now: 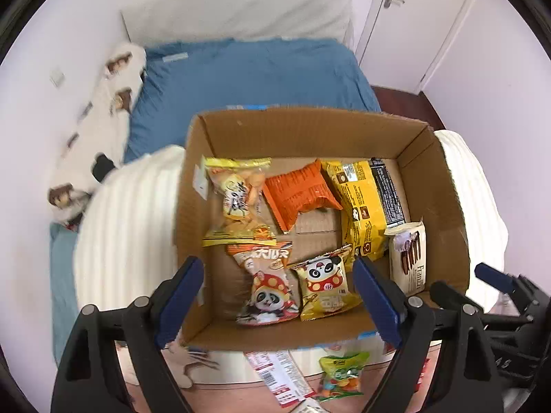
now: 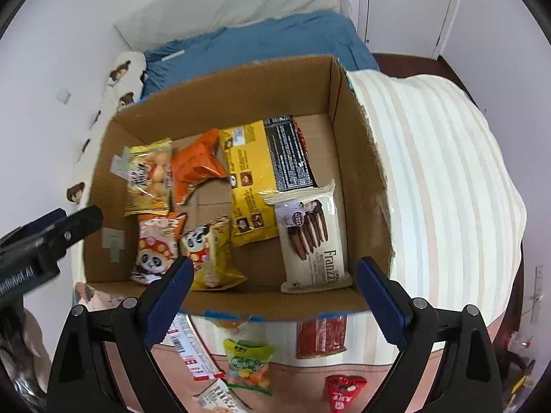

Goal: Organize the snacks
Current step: 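Lower both snacks into the box and open both tools, then grasp the cranberry oat cookie packet with the left tool while the right tool grasps the red packet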

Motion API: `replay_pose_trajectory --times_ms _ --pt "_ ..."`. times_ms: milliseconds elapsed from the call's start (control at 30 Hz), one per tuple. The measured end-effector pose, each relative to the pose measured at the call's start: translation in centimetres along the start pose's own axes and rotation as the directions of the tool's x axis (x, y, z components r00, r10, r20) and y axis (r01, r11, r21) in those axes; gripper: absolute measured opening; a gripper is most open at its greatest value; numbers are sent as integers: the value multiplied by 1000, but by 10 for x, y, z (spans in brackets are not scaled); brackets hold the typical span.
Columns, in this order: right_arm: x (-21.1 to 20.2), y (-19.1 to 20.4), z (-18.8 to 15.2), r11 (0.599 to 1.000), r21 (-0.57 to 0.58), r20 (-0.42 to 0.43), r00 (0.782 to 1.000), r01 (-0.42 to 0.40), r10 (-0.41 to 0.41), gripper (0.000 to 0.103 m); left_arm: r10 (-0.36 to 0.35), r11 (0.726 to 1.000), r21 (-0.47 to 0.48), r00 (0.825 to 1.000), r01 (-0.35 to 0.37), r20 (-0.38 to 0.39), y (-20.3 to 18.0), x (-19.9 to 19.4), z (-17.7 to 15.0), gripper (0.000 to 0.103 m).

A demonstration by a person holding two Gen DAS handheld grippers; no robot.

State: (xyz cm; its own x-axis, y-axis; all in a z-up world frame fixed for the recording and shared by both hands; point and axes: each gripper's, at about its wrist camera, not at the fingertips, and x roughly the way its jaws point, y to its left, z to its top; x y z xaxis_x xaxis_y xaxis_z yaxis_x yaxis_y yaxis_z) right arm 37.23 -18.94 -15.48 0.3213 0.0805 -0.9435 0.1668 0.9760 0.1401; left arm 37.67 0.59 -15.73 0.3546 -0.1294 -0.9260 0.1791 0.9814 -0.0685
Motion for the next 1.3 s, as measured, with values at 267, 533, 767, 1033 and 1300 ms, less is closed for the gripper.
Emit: replay_pose_trajectory --times_ms 267,533,767,1033,1300 --pt "-52 15 -30 999 -46 125 992 8 -2 97 7 1000 -2 991 -7 134 -1 -55 -37 88" --pt "-101 20 -67 999 -54 240 971 3 10 97 22 1000 0 973 -22 230 -6 -99 -72 88" --pt "-140 18 -93 998 -58 325 946 -3 22 97 26 1000 7 956 -30 293 -13 -132 -97 88" --pt "-163 11 -116 998 -52 343 938 -42 57 97 8 1000 -21 952 -2 305 -17 -142 -120 88" --pt "-102 -38 -152 994 77 148 987 -76 64 97 -19 999 -27 984 24 177 -13 -93 -154 101"
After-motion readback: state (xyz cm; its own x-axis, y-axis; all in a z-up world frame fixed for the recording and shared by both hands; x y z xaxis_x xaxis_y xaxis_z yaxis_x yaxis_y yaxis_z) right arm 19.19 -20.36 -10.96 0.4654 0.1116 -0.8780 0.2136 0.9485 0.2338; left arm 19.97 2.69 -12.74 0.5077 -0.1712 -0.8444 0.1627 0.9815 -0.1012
